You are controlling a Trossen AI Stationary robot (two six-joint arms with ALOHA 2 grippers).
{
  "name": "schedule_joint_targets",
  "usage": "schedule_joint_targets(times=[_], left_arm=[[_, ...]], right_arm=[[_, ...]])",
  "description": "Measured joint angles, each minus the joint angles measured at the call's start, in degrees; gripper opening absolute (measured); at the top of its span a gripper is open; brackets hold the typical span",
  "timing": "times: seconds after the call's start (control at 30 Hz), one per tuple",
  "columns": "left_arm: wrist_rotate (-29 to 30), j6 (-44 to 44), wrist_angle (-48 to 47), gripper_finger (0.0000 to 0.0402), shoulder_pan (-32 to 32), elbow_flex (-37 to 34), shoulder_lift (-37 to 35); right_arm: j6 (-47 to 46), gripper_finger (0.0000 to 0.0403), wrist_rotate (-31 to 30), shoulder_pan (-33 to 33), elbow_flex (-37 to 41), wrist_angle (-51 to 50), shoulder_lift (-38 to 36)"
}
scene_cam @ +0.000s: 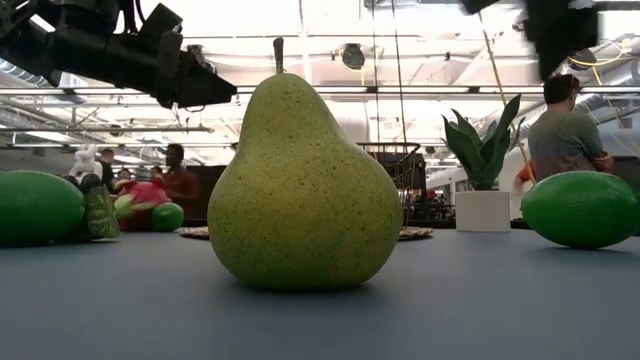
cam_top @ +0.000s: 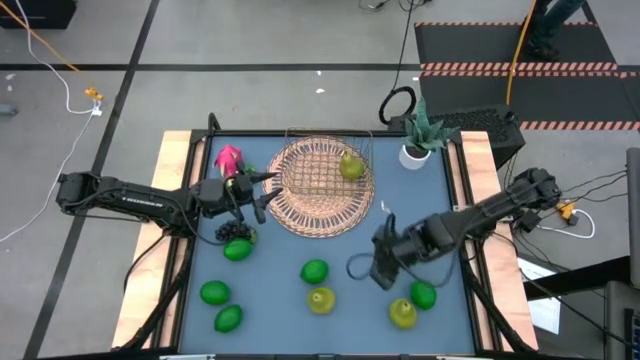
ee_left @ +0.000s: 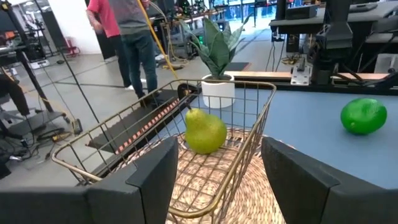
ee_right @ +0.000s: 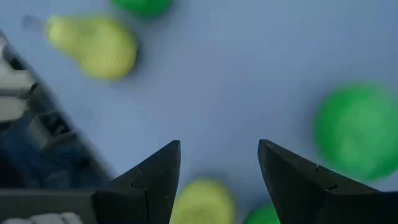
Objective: Build produce basket
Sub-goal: Put the green lime into the wire basket
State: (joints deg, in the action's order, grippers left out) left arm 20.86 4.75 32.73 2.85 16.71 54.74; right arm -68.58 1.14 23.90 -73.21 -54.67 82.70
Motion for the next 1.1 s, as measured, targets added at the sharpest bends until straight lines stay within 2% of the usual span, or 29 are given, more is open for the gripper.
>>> schedule_joint_targets(times=[0.1, 0.27, 0.37, 0.43, 0.53, 0.63, 0.8, 0.97, 1.1], left_arm=[[0.00, -0.32, 0.02, 0.0232, 0.00, 0.00, 0.00], [0.00, -0.37, 0.25, 0.0232, 0.00, 0.00, 0.00], [0.00, -0.33, 0.46, 0.0232, 0.00, 0.00, -0.02], [-0.01, 0.48, 0.52, 0.0232, 0.00, 0.00, 0.00], [-0.02, 1.31, 0.96, 0.0232, 0.00, 0.00, 0.00], [-0.02, 1.87, 0.96, 0.0232, 0.00, 0.01, 0.00], [-0.04, 2.27, 0.75, 0.0232, 0.00, 0.01, 0.00], [-0.04, 2.52, 1.01, 0.0232, 0.00, 0.02, 0.00], [-0.04, 2.52, 1.33, 0.0232, 0.00, 0.02, 0.00]], right_arm=[[-4.27, 0.0210, -1.38, 2.61, 0.00, -2.12, -0.02], [-9.41, 0.0210, -6.76, 4.83, 0.00, -16.82, 0.00], [-5.99, 0.0211, -11.66, 4.36, 0.31, -20.99, -0.02], [-1.18, 0.0215, -13.45, 3.73, 1.08, -19.75, -0.04], [4.70, 0.0236, -11.81, 1.77, 3.39, -16.28, -0.04], [7.52, 0.0269, -8.35, -0.41, 7.90, -12.36, -0.03], [8.48, 0.0319, -6.83, -3.64, 14.03, -8.62, 0.00], [12.51, 0.0331, -3.66, -5.61, 17.77, -0.26, -0.04], [12.28, 0.0327, -1.50, -6.57, 21.57, 4.25, -0.16]])
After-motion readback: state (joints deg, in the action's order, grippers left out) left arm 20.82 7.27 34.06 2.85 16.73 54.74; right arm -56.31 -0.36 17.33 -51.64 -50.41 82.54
